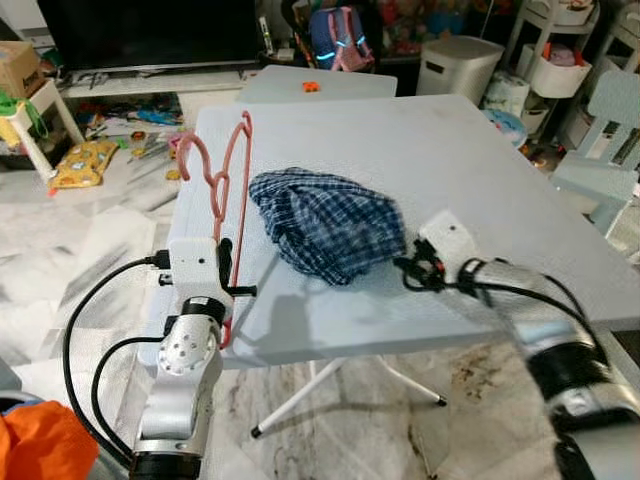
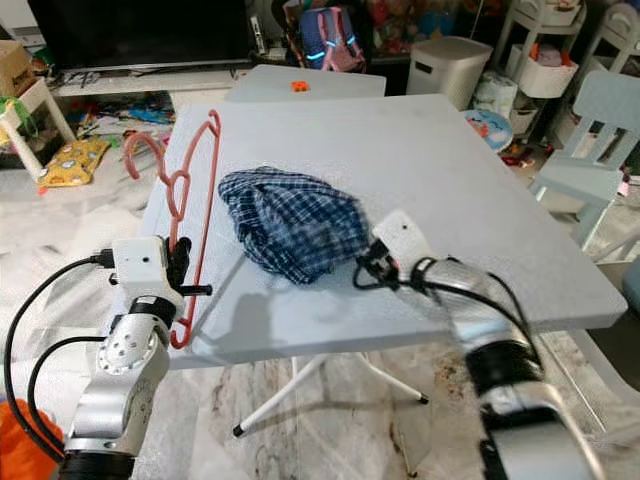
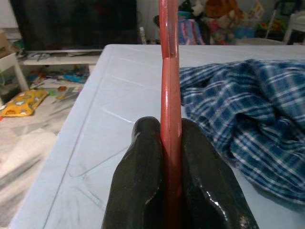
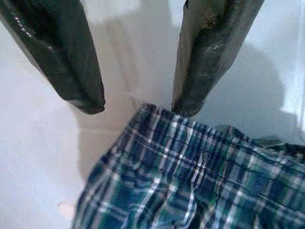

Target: Hang hanger

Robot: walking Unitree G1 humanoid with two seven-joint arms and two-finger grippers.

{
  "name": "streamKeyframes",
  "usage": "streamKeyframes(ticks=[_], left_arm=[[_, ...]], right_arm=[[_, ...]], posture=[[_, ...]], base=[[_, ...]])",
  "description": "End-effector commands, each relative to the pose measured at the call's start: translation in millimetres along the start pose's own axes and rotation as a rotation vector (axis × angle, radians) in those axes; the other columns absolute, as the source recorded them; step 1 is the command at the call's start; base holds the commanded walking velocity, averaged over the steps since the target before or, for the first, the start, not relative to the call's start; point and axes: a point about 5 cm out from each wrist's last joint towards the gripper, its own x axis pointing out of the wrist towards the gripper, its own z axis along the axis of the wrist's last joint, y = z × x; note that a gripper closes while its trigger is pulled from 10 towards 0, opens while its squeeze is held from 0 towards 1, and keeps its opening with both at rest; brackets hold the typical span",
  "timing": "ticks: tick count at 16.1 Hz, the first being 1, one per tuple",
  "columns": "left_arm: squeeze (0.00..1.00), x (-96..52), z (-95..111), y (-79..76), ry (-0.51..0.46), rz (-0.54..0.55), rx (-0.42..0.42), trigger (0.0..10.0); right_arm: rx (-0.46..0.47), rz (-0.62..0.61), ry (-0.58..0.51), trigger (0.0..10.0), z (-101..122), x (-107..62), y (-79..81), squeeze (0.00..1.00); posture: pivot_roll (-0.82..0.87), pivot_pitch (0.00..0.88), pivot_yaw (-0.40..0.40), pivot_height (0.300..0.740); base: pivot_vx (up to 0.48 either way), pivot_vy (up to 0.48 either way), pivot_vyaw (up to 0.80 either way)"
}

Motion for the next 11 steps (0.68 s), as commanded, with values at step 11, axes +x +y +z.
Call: streamKeyframes(ticks=[11], left_arm=[[0.0,-18.2,9.8,-7.7,-0.026,-0.33,0.059,10.0]], right_arm=[[0.101,-0.032,-0.306,10.0,24.4,-47.3,6.5,1.0]], posture=[[-0.16,0.048,0.056,0.74]], base=[[0.0,0.0,0.0]])
